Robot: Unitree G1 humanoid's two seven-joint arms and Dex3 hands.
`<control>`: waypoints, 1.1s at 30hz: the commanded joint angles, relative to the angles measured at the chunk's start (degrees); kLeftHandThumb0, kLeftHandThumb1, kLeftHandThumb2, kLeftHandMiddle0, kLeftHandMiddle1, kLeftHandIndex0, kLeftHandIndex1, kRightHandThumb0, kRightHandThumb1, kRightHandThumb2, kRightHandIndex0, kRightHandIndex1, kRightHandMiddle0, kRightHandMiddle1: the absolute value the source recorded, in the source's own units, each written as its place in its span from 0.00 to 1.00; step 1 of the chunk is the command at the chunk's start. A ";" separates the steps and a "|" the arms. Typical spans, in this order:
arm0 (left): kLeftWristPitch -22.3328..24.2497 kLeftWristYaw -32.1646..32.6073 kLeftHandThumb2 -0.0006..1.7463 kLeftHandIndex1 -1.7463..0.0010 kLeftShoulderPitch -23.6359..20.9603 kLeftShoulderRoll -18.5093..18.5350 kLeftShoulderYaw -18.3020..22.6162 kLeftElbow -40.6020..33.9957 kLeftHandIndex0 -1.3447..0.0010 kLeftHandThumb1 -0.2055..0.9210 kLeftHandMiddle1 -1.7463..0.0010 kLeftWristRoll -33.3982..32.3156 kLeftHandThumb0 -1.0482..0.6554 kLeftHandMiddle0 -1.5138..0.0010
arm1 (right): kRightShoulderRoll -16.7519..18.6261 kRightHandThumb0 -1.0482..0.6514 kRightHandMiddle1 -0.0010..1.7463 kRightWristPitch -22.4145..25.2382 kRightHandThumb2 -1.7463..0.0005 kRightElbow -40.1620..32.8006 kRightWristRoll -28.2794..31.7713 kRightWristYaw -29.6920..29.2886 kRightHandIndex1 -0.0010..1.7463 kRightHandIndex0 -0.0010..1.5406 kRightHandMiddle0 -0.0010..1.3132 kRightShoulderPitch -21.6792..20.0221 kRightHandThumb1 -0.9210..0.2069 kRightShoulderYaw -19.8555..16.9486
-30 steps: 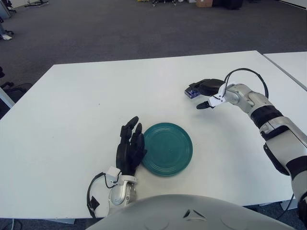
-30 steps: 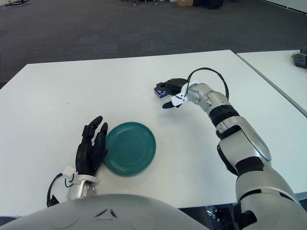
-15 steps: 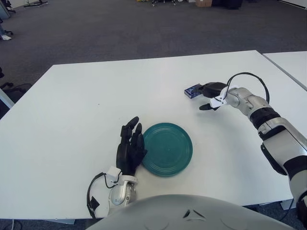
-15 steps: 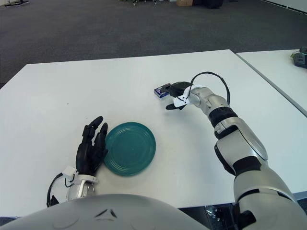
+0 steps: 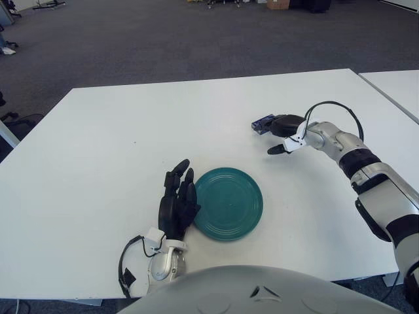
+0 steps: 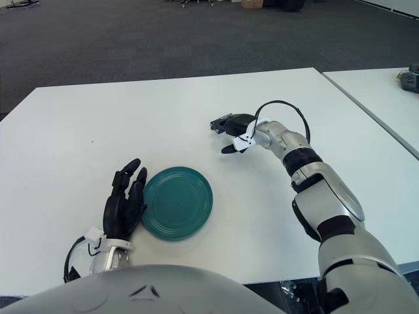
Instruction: Put the gum into the plate.
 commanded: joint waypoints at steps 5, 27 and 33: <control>2.27 0.32 0.37 0.48 -0.64 -0.85 0.38 1.53 1.00 1.00 1.00 0.77 0.13 0.78 | 2.14 0.01 0.31 2.27 0.55 6.90 -2.47 -5.82 0.01 0.14 0.00 -5.54 0.00 0.89; 2.41 0.26 0.36 0.48 -0.04 -1.01 0.50 1.30 1.00 1.00 0.99 0.61 0.14 0.76 | 6.11 0.00 0.41 8.70 0.56 12.71 -4.26 -13.01 0.02 0.19 0.00 -8.69 0.00 2.60; 2.21 0.85 0.37 0.49 -0.03 -1.14 0.39 1.25 1.00 1.00 0.99 1.66 0.14 0.76 | 7.20 0.01 0.41 10.55 0.56 14.42 -4.65 -13.54 0.02 0.19 0.00 -8.98 0.00 3.53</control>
